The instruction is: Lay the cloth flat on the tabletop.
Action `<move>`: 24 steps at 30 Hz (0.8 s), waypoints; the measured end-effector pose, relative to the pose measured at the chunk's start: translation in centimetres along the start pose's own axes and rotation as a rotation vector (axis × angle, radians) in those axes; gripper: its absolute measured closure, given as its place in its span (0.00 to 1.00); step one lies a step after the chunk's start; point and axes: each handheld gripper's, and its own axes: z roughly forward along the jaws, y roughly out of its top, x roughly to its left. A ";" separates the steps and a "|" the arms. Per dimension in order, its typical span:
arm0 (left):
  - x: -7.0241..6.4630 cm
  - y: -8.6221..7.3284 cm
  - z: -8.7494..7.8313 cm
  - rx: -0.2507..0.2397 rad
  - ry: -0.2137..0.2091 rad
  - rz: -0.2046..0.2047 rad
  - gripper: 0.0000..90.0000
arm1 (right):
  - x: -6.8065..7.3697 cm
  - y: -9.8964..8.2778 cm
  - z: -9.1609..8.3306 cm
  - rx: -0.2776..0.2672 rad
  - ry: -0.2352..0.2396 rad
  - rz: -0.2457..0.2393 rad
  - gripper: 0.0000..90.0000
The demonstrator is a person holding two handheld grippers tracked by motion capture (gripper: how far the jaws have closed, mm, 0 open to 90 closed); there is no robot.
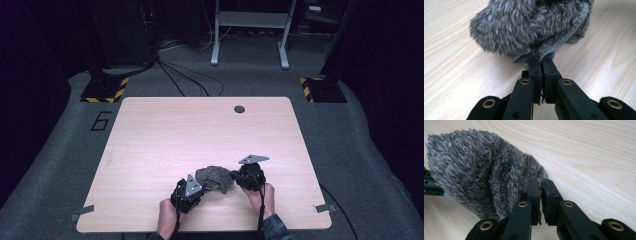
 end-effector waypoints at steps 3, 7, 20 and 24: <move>0.5 -0.1 -0.6 -0.005 0.008 -0.011 0.97 | -0.3 0.0 -0.5 -0.015 -0.014 0.012 0.95; 1.4 -0.4 -1.5 -0.016 0.023 -0.035 0.97 | -0.8 0.0 -1.2 -0.025 -0.034 0.020 0.95; 3.7 -1.7 -3.2 -0.018 0.063 -0.082 0.97 | -2.3 0.0 -3.2 -0.070 -0.084 0.043 0.96; 4.4 -2.0 -3.6 -0.004 0.062 -0.088 0.97 | -2.7 0.0 -3.7 -0.075 -0.101 0.040 0.96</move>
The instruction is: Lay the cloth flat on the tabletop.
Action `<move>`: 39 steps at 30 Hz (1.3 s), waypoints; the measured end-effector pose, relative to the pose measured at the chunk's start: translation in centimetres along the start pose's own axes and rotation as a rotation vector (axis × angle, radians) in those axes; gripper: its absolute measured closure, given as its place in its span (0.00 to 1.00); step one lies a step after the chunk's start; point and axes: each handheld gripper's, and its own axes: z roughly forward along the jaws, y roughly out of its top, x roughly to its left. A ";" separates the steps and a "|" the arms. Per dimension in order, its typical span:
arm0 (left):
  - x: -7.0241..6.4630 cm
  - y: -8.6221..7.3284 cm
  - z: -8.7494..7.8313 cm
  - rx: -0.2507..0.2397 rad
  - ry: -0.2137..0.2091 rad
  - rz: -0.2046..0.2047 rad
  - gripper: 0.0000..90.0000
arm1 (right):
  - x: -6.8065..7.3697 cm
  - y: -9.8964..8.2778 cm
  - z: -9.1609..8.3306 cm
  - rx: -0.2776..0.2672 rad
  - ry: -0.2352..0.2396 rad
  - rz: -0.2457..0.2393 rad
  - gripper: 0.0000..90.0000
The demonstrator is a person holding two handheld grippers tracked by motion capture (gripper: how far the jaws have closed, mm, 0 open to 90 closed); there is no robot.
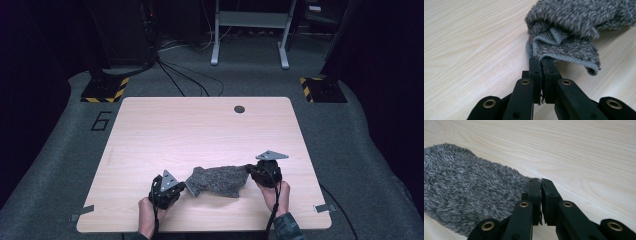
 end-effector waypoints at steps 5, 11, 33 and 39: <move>0.9 -0.8 -0.3 0.028 -0.052 0.015 0.97 | -0.7 -0.1 -0.5 -0.016 -0.018 0.014 0.96; 1.9 -1.6 -1.0 0.055 -0.056 0.009 0.96 | -1.4 -0.4 -0.6 -0.018 -0.053 0.024 0.96; 5.6 -1.5 -2.9 0.052 0.075 -0.071 0.99 | -3.8 0.0 -2.6 -0.045 -0.197 0.055 0.97; 6.1 -1.7 -2.8 0.083 0.079 -0.081 0.99 | -5.0 -0.4 -2.3 0.004 -0.178 0.087 0.96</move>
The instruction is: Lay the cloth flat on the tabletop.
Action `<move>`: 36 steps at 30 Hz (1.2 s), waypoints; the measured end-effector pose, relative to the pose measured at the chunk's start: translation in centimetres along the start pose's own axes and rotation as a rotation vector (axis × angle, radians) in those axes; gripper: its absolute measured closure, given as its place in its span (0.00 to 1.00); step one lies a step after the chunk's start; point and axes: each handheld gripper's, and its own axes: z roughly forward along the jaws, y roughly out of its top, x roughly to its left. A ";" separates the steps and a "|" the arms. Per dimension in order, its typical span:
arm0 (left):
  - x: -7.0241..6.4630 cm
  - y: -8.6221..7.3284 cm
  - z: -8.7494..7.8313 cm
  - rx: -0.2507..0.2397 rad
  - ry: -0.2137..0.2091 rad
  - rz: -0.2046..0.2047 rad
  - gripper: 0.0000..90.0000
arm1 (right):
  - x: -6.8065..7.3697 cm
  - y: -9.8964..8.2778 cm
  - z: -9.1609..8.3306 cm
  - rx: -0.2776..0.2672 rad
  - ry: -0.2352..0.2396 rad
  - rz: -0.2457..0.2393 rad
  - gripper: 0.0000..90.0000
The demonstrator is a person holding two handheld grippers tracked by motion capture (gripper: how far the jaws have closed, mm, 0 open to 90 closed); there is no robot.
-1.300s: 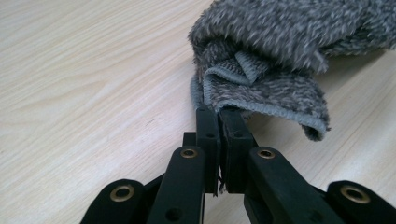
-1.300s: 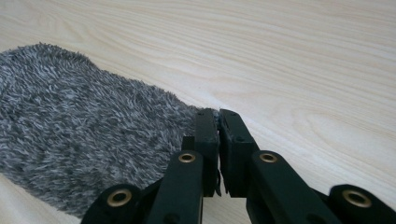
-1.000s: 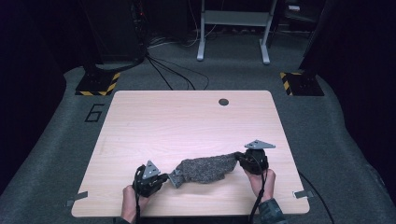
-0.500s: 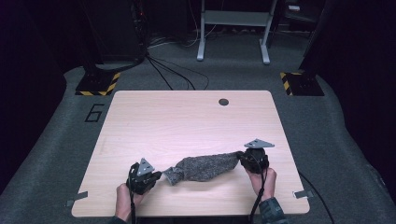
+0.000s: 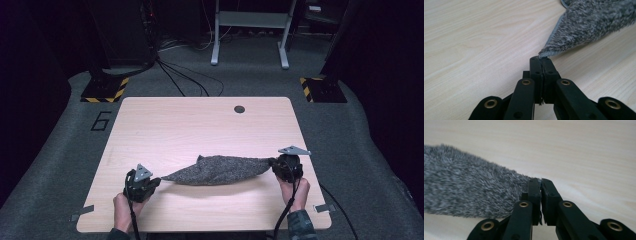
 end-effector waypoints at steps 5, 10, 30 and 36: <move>-0.1 0.0 0.1 0.029 -0.041 -0.011 0.83 | 1.0 -1.1 1.0 0.089 0.050 -0.031 0.86; 0.2 0.5 -0.5 0.012 -0.056 -0.041 0.66 | 0.6 -1.1 0.3 0.071 0.084 -0.021 0.66; -1.8 1.7 3.3 0.132 -0.065 0.026 0.80 | 6.0 0.1 7.0 0.250 0.220 -0.219 0.82; -1.6 2.1 3.8 0.123 -0.054 0.021 0.82 | 5.3 -1.2 5.8 0.234 0.217 -0.196 0.85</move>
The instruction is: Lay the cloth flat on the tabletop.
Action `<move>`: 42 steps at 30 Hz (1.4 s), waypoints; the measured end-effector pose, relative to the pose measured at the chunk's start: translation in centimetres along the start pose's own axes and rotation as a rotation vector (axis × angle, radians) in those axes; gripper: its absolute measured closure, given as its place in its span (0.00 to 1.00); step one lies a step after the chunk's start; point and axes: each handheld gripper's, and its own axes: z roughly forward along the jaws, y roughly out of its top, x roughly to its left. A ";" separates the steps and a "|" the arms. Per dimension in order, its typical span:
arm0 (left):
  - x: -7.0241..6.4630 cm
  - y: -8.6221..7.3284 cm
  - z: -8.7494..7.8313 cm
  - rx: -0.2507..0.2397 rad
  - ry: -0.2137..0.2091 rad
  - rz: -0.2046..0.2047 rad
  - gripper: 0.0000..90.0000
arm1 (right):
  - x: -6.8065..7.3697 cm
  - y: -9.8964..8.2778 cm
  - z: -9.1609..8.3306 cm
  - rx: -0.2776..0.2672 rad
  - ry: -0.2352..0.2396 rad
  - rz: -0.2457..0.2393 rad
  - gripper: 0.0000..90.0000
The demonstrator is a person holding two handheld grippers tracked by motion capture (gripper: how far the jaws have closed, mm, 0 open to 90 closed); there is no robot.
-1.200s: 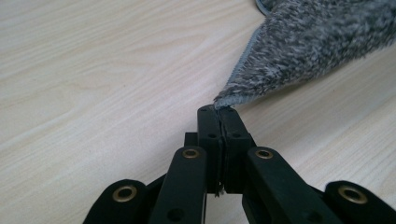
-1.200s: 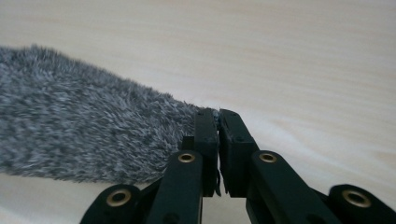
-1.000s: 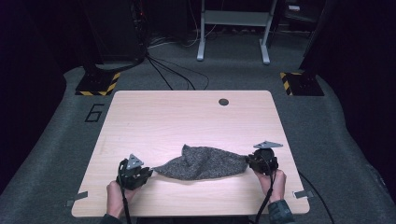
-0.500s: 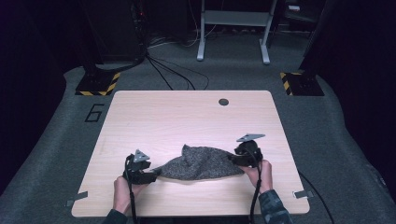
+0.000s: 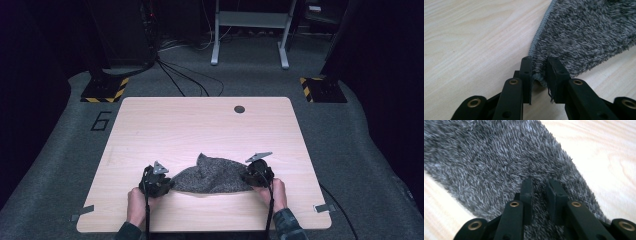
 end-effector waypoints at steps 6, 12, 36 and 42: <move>0.3 0.4 0.2 0.009 -0.004 0.010 0.80 | 0.3 -1.2 -0.9 0.009 -0.004 0.010 0.84; 0.6 0.6 0.5 -0.008 -0.007 -0.014 0.72 | 1.0 -2.1 -1.7 0.032 0.006 0.014 0.80; 0.3 0.1 0.8 0.005 0.070 -0.121 0.14 | 1.1 5.8 3.2 0.007 -0.007 -0.023 0.13; 0.2 0.2 1.2 0.014 0.089 -0.113 0.13 | 0.7 4.7 2.9 0.027 -0.034 -0.031 0.15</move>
